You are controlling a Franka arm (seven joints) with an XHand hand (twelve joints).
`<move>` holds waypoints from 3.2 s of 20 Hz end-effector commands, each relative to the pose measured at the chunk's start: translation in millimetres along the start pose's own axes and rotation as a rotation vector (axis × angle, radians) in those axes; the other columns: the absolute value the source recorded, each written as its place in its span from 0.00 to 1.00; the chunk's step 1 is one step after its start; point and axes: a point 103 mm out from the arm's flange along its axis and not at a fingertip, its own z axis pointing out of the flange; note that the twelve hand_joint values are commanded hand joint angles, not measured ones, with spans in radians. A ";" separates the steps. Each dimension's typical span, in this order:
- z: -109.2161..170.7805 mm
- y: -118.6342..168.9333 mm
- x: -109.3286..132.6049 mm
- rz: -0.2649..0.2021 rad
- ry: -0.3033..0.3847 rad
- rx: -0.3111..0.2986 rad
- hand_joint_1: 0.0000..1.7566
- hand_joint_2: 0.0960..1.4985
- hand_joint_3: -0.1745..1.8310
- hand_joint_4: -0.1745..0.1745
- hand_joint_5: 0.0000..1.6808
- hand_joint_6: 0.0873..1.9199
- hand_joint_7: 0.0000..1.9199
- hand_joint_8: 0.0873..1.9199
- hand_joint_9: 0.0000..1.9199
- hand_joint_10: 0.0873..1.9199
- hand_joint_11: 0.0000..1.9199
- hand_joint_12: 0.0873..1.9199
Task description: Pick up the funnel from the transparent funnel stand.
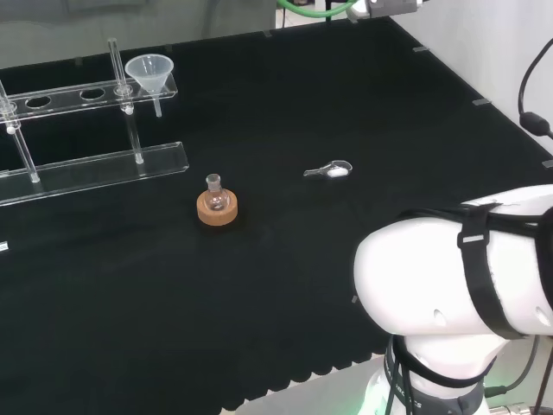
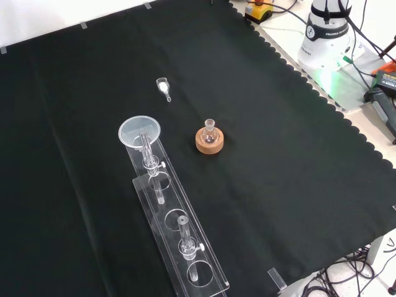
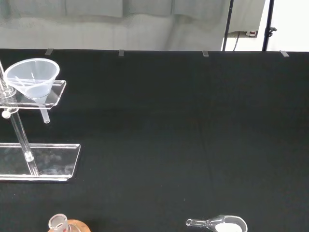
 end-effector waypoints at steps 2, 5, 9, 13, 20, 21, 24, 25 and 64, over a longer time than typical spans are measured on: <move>13.7 17.4 1.5 0.003 0.043 -0.039 0.02 0.53 0.29 0.36 0.01 0.00 0.00 0.00 0.00 0.01 0.00 0.61; 27.4 31.5 4.2 0.003 0.076 -0.052 0.02 0.54 0.28 0.35 0.02 0.00 0.00 0.00 0.00 0.01 0.00 0.61; 46.3 46.2 -9.4 -0.012 0.128 -0.068 0.02 0.54 0.28 0.35 0.02 0.00 0.00 0.00 0.00 0.01 0.00 0.61; 64.6 64.2 -13.4 -0.010 0.147 -0.076 0.03 0.55 0.28 0.34 0.03 0.00 0.00 0.00 0.00 0.01 0.00 0.61; 90.4 100.6 -18.7 -0.008 0.210 -0.171 0.04 0.56 0.26 0.34 0.04 0.00 0.00 0.00 0.00 0.01 0.00 0.60; 93.3 104.8 -15.8 -0.012 0.216 -0.187 0.04 0.56 0.26 0.34 0.04 0.00 0.00 0.00 0.00 0.01 0.00 0.60; 101.3 120.4 -6.1 -0.035 0.229 -0.204 0.06 0.57 0.25 0.32 0.05 0.00 0.01 0.00 0.00 0.03 0.00 0.60; 103.6 126.8 -1.4 -0.046 0.235 -0.200 0.07 0.57 0.25 0.32 0.06 0.00 0.01 0.00 0.00 0.04 0.00 0.60; 197.7 268.8 229.7 -0.187 0.144 0.299 0.09 0.50 0.18 0.30 0.00 0.00 0.00 0.00 0.00 0.00 0.00 0.46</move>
